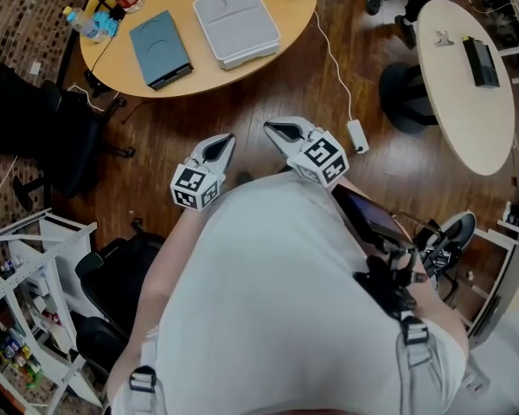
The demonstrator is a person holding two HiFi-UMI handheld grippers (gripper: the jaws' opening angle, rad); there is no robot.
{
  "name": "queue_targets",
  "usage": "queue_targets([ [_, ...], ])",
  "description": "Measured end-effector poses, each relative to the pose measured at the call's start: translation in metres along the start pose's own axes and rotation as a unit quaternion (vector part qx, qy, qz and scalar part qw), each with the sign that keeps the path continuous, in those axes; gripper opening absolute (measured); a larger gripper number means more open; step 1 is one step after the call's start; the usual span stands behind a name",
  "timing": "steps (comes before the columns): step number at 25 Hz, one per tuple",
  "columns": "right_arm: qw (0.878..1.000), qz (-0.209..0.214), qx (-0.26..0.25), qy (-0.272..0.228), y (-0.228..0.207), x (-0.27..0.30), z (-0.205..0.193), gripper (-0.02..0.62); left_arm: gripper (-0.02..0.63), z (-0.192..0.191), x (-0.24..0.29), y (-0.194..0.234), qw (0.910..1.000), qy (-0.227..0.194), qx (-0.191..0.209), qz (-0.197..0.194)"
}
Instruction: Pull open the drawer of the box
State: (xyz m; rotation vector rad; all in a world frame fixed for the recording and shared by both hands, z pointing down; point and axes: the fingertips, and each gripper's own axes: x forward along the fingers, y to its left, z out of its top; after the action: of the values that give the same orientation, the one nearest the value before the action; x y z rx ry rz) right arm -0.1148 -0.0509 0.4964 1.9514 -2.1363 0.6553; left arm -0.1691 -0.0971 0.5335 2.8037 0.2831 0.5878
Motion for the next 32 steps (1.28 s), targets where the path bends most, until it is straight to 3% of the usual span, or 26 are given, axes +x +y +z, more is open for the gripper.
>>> queue_targets([
  [11, 1.0, 0.023, 0.006, -0.017, -0.089, -0.029, 0.006, 0.006, 0.006, 0.001, 0.087, -0.014, 0.9986, 0.044, 0.0, 0.028],
  [16, 0.999, 0.032, 0.008, -0.025, -0.135, -0.046, 0.01, 0.006, 0.006, 0.022, 0.137, -0.028, 0.9985, 0.046, 0.003, 0.029],
  [20, 0.998, 0.049, 0.015, -0.027, -0.168, -0.052, 0.011, 0.006, 0.006, 0.038, 0.162, -0.027, 0.9975, 0.044, -0.006, 0.056],
  [26, 0.996, 0.086, 0.004, -0.02, -0.209, -0.062, 0.011, 0.006, 0.006, 0.051, 0.201, -0.025, 0.9923, 0.022, -0.065, 0.104],
  [32, 0.991, 0.13, -0.009, -0.019, -0.236, -0.06, 0.018, 0.006, 0.006, 0.051, 0.209, -0.009, 0.9734, -0.018, -0.149, 0.174],
])
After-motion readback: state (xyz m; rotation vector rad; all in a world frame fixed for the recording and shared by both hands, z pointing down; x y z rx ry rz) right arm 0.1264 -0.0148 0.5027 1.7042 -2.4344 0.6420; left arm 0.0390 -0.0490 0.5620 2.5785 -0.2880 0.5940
